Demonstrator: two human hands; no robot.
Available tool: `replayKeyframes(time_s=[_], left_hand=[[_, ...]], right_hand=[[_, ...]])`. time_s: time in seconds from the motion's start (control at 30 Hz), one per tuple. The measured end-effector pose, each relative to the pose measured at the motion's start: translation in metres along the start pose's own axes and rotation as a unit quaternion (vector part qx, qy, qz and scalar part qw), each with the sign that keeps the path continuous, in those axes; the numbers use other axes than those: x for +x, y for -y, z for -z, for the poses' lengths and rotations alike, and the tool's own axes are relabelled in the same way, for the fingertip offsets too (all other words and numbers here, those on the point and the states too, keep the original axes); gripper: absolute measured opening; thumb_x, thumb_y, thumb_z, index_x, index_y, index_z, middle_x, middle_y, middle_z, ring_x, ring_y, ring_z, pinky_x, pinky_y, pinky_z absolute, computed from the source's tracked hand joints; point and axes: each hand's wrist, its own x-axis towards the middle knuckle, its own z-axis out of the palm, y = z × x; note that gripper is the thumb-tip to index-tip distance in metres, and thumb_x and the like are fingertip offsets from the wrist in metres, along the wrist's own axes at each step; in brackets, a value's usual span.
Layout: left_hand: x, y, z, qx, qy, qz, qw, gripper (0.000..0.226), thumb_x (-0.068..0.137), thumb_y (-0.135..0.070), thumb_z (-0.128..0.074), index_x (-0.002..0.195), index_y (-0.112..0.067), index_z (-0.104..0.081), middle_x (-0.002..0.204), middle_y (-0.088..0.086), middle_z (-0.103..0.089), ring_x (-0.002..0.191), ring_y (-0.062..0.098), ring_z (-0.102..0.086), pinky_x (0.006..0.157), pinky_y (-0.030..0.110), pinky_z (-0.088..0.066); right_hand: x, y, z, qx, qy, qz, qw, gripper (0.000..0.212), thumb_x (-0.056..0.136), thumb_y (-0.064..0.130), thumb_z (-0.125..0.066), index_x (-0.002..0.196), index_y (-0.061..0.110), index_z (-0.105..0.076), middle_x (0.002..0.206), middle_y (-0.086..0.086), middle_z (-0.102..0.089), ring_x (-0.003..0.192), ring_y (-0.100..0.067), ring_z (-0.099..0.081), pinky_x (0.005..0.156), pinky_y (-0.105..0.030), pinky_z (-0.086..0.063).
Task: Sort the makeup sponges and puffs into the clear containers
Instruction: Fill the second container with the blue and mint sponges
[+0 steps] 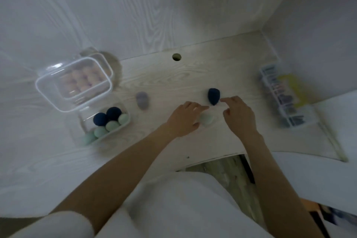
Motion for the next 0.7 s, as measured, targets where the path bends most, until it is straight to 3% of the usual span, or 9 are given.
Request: replayKeyframes(time_s=[0.1,0.2,0.3,0.4,0.5,0.57,0.63,0.7], left_hand=[[0.023,-0.006,-0.02,0.051,0.063,-0.004,0.997,0.049,0.092,-0.024,-0.051,0.139,-0.023,-0.037,0.137,0.004,-0.045,0.124,0.024,-0.038,0.096,0.033,-0.032],[0.02,-0.009,-0.028,0.061,0.028,0.01,0.998,0.037,0.097,-0.025,-0.044,0.134,-0.019,-0.044,0.126,0.007,-0.053,0.112,0.026,-0.047,0.087,0.032,-0.035],[-0.006,-0.004,-0.016,-0.026,-0.003,0.059,0.998,0.035,0.097,-0.026,-0.046,0.131,-0.018,-0.046,0.116,0.011,-0.053,0.094,0.027,-0.054,0.078,0.033,-0.04],[-0.052,0.005,0.01,-0.164,-0.094,0.117,0.975,0.034,0.09,-0.023,-0.059,0.124,-0.022,-0.053,0.109,0.004,-0.053,0.079,0.018,-0.057,0.072,0.027,-0.048],[-0.11,0.014,0.035,-0.247,-0.221,0.189,0.924,0.036,0.084,-0.02,-0.069,0.117,-0.028,-0.059,0.104,-0.003,-0.057,0.076,0.007,-0.055,0.068,0.011,-0.046],[-0.151,0.019,0.044,-0.274,-0.301,0.269,0.873,0.038,0.082,-0.018,-0.07,0.117,-0.03,-0.059,0.108,-0.001,-0.06,0.079,0.006,-0.057,0.068,0.008,-0.044],[-0.187,0.027,0.045,-0.302,-0.366,0.349,0.808,0.039,0.082,-0.016,-0.07,0.117,-0.029,-0.059,0.112,0.0,-0.059,0.084,0.003,-0.059,0.069,0.006,-0.044],[-0.219,0.035,0.044,-0.311,-0.407,0.417,0.751,0.037,0.083,-0.018,-0.069,0.118,-0.028,-0.059,0.112,-0.002,-0.058,0.085,0.002,-0.059,0.069,0.003,-0.043]], right_hand=[[0.021,-0.008,-0.005,0.014,0.019,0.038,0.999,0.043,0.092,0.011,-0.049,0.134,0.019,-0.046,0.139,-0.01,-0.038,0.092,-0.031,-0.056,0.07,-0.031,-0.041],[0.042,-0.008,-0.021,-0.007,0.073,0.056,0.996,0.042,0.093,0.019,-0.051,0.135,0.017,-0.044,0.141,-0.012,-0.031,0.096,-0.032,-0.054,0.074,-0.033,-0.044],[0.054,-0.003,-0.039,0.001,0.08,0.047,0.996,0.044,0.087,0.021,-0.06,0.129,0.013,-0.047,0.135,-0.012,-0.033,0.088,-0.033,-0.056,0.07,-0.034,-0.045],[0.058,0.009,-0.046,-0.01,0.022,0.052,0.998,0.033,0.084,0.006,-0.06,0.115,0.007,-0.052,0.124,-0.015,-0.038,0.085,-0.034,-0.056,0.062,-0.034,-0.044],[0.056,0.049,-0.039,0.066,-0.082,0.15,0.983,0.029,0.076,-0.004,-0.062,0.102,0.006,-0.059,0.117,-0.016,-0.048,0.085,-0.031,-0.057,0.063,-0.032,-0.045],[0.045,0.095,-0.033,0.155,-0.097,0.218,0.959,0.028,0.074,-0.001,-0.063,0.101,0.008,-0.06,0.118,-0.013,-0.049,0.084,-0.02,-0.054,0.062,-0.028,-0.047],[0.028,0.14,-0.035,0.242,-0.049,0.244,0.938,0.027,0.079,0.005,-0.06,0.106,0.011,-0.058,0.116,-0.006,-0.051,0.084,-0.01,-0.05,0.066,-0.025,-0.045],[0.009,0.175,-0.046,0.313,0.054,0.255,0.913,0.029,0.088,0.009,-0.053,0.116,0.018,-0.054,0.115,0.0,-0.054,0.09,-0.007,-0.052,0.075,-0.026,-0.047]])
